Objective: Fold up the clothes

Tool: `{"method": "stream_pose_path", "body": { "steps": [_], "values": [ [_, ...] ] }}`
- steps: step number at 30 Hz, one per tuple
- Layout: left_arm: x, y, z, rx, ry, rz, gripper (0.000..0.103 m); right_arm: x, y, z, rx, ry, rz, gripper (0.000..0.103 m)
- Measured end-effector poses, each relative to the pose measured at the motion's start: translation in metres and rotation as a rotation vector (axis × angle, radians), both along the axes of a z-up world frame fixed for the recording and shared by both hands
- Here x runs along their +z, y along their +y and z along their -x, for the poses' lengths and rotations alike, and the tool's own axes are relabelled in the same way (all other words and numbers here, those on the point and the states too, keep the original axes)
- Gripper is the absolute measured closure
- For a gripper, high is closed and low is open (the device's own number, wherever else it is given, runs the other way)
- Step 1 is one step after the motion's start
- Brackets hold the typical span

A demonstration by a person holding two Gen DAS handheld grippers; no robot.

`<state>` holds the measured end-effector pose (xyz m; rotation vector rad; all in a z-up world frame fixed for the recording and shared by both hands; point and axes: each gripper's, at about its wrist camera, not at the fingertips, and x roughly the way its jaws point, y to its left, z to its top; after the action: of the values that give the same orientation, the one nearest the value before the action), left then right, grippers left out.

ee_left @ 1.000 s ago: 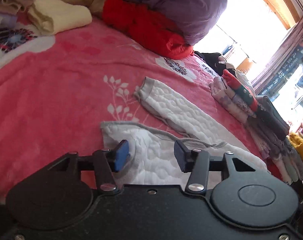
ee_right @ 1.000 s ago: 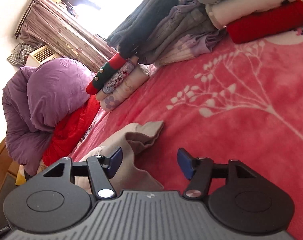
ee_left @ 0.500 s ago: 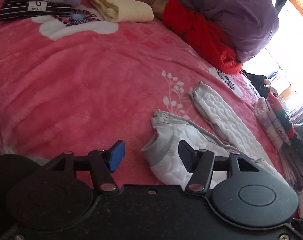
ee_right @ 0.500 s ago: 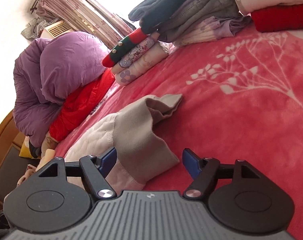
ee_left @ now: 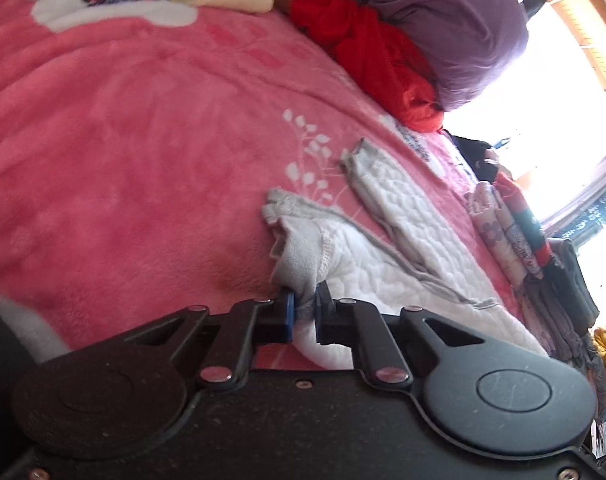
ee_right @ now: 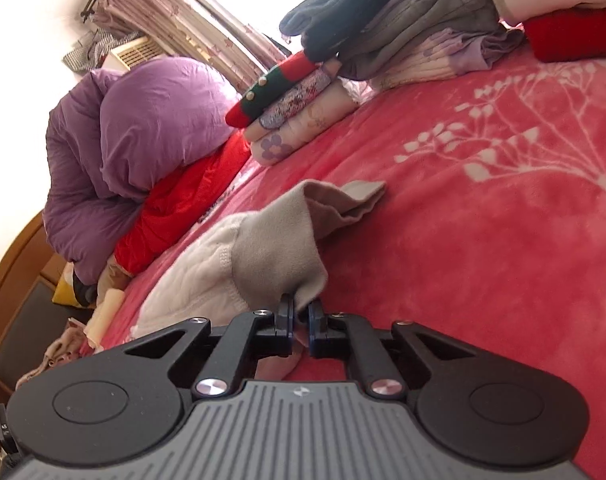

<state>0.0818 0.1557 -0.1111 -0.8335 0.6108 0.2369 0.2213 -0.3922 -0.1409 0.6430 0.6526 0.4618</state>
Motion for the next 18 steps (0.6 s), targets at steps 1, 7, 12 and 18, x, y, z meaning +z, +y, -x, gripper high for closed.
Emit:
{"method": "stream_pose_path", "body": {
  "steps": [1,7,12,18],
  "values": [
    [0.006,0.001,0.002,-0.007,-0.024,0.003,0.097,0.002,-0.003,0.004,-0.012,-0.005,-0.012,0.094],
    [0.061,0.007,0.012,-0.038,-0.162,-0.044,0.097,0.017,-0.024,0.041,-0.074,-0.027,-0.123,0.095],
    [0.050,0.019,0.007,-0.012,-0.041,-0.098,0.092,0.019,-0.045,0.073,-0.118,0.029,-0.204,0.095],
    [0.016,0.035,0.018,0.045,0.088,-0.014,0.052,0.000,-0.054,0.080,-0.191,0.200,-0.215,0.031]
  ]
}}
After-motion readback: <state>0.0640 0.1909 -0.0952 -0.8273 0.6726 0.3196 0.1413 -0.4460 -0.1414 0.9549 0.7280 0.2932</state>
